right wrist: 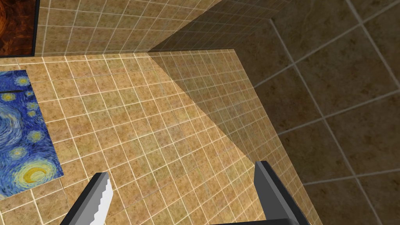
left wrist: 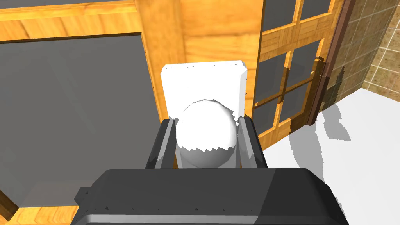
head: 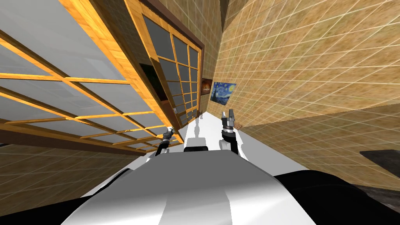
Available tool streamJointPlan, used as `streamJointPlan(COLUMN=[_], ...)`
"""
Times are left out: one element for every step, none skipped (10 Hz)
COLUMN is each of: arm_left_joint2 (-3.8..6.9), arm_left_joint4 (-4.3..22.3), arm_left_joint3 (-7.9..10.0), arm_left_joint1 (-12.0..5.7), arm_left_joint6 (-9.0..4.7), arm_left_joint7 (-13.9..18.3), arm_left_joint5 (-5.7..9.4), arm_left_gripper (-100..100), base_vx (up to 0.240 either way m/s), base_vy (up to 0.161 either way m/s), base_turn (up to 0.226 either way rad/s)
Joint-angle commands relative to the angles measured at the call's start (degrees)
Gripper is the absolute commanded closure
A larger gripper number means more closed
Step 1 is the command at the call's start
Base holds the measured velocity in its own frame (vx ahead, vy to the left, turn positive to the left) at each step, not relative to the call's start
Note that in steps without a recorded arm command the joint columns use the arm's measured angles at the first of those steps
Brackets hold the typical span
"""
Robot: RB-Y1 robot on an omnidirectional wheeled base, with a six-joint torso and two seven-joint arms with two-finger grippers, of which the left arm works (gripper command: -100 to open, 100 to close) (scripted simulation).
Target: Pull the door open
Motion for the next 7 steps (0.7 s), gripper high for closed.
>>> streamJointPlan(arm_left_joint2=[0.93, 1.43, 1.97, 1.58, 2.51, 2.76, 3.32], arm_left_joint4=[-0.22, -0.44, -0.68, -0.48, -0.66, -0.72, -0.85], arm_left_joint3=[-1.57, -2.33, -3.14, -2.69, -4.11, -4.42, -5.11], arm_left_joint1=[0.56, 0.83, 1.13, 1.12, 1.96, 2.13, 2.50], arm_left_joint6=[-0.79, -1.09, -1.41, -1.02, -2.15, -2.46, -3.12], arm_left_joint7=[1.79, 2.57, 3.42, 2.76, 4.21, 4.53, 5.25], arm_left_joint5=[-0.64, -0.96, -1.29, -1.10, -1.84, -2.01, -2.38], arm_left_gripper=[100, 100, 100, 100, 100, 100, 100], base_vx=[-0.236, -0.224, -0.231, -0.109, -0.154, -0.190, -0.174], base_vy=[0.027, 0.047, 0.044, 0.014, 0.034, 0.034, 0.025], base_turn=[-0.077, -0.070, -0.092, -0.024, -0.077, -0.100, -0.075])
